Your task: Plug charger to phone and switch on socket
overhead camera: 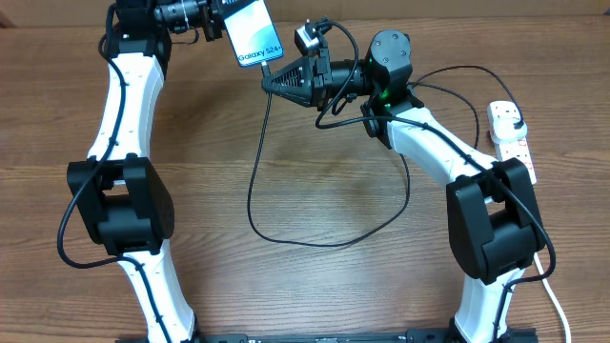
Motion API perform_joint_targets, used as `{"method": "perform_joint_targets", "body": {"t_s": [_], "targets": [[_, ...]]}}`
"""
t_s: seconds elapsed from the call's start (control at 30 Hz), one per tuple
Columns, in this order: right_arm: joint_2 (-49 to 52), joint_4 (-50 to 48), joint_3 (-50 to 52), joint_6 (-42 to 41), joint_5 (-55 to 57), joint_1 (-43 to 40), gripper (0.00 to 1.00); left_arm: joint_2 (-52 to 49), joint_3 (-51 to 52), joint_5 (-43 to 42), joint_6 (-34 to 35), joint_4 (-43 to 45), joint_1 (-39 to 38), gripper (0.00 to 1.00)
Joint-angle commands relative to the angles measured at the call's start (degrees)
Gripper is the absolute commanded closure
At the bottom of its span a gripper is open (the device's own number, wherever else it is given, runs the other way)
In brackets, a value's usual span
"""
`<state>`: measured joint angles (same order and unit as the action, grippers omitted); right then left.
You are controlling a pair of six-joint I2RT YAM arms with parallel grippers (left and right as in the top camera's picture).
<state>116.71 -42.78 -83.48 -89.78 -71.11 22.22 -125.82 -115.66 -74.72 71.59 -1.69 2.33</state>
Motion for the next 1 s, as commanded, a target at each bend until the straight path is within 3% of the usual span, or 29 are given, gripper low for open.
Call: {"method": "perform_joint_targets", "body": {"t_s": [0.0,0.63,0.97], "targets": [[0.33,0.09,-0.96,-0.26,1.99,-0.11,0.96,0.02,-1.22,-4.44,-0.98,0.33,-0.87,0.96],[0.33,1.33,-0.96,-0.24,0.50,-0.07,0.96,0.02,-1.22,-4.00,-1.36,0.70,-0.87,0.96],[0.33,1.33,-0.96,0.20,0.52,-0.13,0.96,0.02,-1.22,-8.00,-2.86,0.68,-0.90,0.96]]}}
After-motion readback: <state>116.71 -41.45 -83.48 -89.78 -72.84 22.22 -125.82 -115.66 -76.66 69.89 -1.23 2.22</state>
